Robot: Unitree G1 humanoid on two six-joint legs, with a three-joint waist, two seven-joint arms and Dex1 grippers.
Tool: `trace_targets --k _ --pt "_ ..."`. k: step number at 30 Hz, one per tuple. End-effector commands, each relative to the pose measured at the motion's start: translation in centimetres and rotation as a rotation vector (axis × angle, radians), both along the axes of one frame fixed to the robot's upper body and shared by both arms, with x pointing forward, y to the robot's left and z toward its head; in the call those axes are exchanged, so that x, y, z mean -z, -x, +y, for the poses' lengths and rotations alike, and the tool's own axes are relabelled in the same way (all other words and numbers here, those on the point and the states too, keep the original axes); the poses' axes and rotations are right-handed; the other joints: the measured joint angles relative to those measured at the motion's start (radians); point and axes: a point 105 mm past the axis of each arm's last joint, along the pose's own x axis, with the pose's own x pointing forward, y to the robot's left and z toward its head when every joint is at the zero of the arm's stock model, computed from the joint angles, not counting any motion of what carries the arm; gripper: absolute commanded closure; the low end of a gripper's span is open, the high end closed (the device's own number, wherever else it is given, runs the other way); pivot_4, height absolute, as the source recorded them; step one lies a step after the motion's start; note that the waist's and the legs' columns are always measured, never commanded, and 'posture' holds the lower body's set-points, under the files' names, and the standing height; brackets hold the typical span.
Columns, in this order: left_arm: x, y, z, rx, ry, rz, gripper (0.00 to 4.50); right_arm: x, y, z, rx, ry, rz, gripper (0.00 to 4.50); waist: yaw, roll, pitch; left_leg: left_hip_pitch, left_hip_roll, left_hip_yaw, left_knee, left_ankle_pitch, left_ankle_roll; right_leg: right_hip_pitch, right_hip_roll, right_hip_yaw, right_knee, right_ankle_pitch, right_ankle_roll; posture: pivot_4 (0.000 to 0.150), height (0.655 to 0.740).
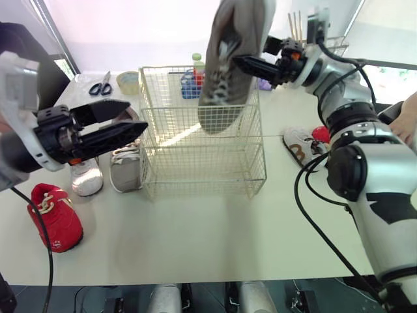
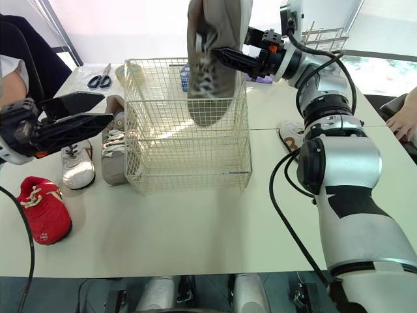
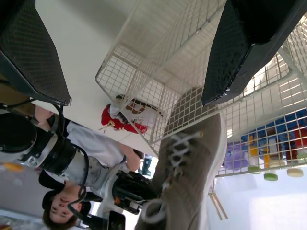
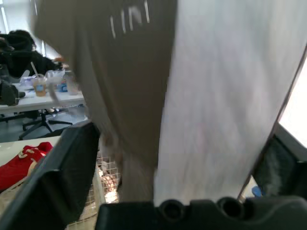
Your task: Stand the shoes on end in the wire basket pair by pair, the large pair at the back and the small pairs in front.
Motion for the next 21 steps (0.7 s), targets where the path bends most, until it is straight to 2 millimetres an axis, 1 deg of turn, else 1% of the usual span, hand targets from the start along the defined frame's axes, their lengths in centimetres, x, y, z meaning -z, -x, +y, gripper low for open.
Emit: trace_targets --k 1,5,9,12,14,17,21 --pt "-0.6 0.1 -0.2 0.015 0.01 -0.031 0.0 -2.7 0.3 -0.8 0.048 -0.048 -0.091 0.05 -0.001 0.0 0.0 0.0 0.0 0.0 0.0 0.0 0.0 0.0 0.0 0.0 0.0 0.0 0.0 0.15 0.7352" --pt "-0.5 -0.2 -0.4 0.022 0.016 -0.028 0.0 -3.2 0.5 -1.6 0.06 -0.055 -0.107 0.05 0.0 0.0 0.0 0.0 0.0 0.0 0.0 0.0 0.0 0.0 0.0 0.0 0.0 0.0 0.0 0.15 0.7352" --pt "-0.4 -0.4 -0.5 0.035 0.022 -0.023 0.0 -3.8 1.0 -2.6 0.077 -0.04 -0.163 0.05 0.005 0.0 0.0 0.0 0.0 0.0 0.0 0.0 0.0 0.0 0.0 0.0 0.0 0.0 0.0 0.15 0.7352" --pt "-0.2 -0.6 -0.6 0.04 0.023 -0.019 0.0 -4.6 1.4 -2.9 0.067 -0.06 -0.192 0.05 0.005 0.0 0.0 0.0 0.0 0.0 0.0 0.0 0.0 0.0 0.0 0.0 0.0 0.0 0.0 0.15 0.7352" --pt "-0.2 -0.9 -0.6 0.041 0.023 -0.019 0.0 -4.9 1.8 -2.6 0.024 -0.078 -0.193 0.05 0.004 0.0 0.0 0.0 0.0 0.0 0.0 0.0 0.0 0.0 0.0 0.0 0.0 0.0 0.0 0.15 0.7352" --pt "-0.2 -1.4 -0.8 0.047 0.028 -0.023 0.0 -4.4 1.8 -1.4 -0.024 -0.054 -0.161 0.05 0.002 0.0 0.0 0.0 0.0 0.0 0.0 0.0 0.0 0.0 0.001 0.0 0.0 0.0 0.0 0.15 0.7352" --pt "-0.2 -1.6 -1.1 0.063 0.029 -0.026 0.0 -3.4 1.7 -0.6 -0.056 -0.033 -0.129 0.05 -0.004 0.0 0.0 0.0 0.0 0.0 0.0 0.0 0.0 0.0 0.001 0.0 0.0 0.0 0.0 0.15 0.7352"
